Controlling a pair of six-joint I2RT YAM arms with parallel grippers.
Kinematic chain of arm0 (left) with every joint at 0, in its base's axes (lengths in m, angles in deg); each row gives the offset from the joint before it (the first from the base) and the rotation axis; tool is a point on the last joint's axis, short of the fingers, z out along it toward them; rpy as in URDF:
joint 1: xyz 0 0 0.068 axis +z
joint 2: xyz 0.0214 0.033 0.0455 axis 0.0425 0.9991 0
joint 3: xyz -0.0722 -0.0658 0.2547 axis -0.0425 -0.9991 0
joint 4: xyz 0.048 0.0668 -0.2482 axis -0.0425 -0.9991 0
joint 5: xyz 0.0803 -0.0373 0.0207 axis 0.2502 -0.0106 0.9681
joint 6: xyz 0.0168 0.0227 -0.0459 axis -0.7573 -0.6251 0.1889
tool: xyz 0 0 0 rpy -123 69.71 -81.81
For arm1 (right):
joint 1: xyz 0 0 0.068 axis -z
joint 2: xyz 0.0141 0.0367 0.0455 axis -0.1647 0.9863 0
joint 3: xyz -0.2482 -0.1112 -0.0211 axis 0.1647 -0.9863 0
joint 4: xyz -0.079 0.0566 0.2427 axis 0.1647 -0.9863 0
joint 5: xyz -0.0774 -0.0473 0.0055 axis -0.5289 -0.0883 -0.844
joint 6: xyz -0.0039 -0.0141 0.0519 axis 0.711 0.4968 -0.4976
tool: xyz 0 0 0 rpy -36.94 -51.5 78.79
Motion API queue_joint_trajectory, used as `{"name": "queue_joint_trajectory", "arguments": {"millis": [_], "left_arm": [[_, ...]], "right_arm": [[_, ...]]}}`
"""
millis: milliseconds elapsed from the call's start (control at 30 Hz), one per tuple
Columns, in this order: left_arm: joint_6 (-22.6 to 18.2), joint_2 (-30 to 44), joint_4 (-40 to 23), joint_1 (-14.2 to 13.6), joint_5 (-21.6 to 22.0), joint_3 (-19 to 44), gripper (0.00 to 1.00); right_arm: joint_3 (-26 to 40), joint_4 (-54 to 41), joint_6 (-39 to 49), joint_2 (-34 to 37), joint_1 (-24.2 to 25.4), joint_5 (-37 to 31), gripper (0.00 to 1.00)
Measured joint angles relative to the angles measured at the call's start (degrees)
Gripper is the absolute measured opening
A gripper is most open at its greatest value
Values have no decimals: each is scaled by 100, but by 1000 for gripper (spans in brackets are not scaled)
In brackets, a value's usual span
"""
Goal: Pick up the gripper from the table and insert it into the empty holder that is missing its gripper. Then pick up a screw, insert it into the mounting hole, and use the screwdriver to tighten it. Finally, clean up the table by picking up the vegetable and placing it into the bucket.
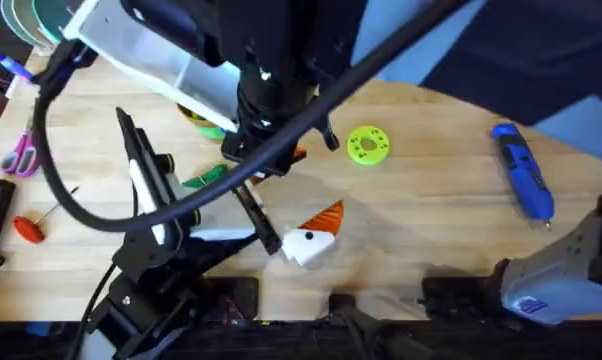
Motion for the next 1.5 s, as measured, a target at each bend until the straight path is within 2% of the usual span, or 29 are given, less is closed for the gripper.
{"name": "queue_joint_trajectory", "arguments": {"millis": [333, 433, 567, 600, 733, 767, 800, 1067, 1267, 1500], "left_arm": [[4, 0, 0, 0, 2, 0, 993], [2, 0, 1, 0, 2, 0, 993], [-15, 0, 0, 0, 0, 0, 993], [-15, 0, 0, 0, 0, 0, 993], [-21, -1, 3, 0, 1, 0, 993], [-44, -2, 4, 0, 0, 0, 993], [-64, -2, 4, 0, -2, 0, 993], [-125, -2, 7, 0, -2, 0, 993], [-127, 0, 7, 0, -2, 0, 993], [-127, 0, 7, 0, -2, 0, 993]], "right_arm": [[0, 1, -1, -1, 0, 2, 13], [-1, -3, -18, -1, 0, -1, 93], [-2, -7, -22, -1, 21, -81, 292], [-2, -9, -40, -1, 43, -93, 372], [-2, -15, -84, -38, 175, -148, 876], [-4, -28, -98, -67, 224, -160, 945], [-4, -31, -131, -102, 273, -164, 969], [-7, -249, -280, -620, 722, -164, 991], [-7, -720, -272, -1043, 1408, -123, 992], [-7, -1263, -122, -1129, 2134, 334, 994]]}}
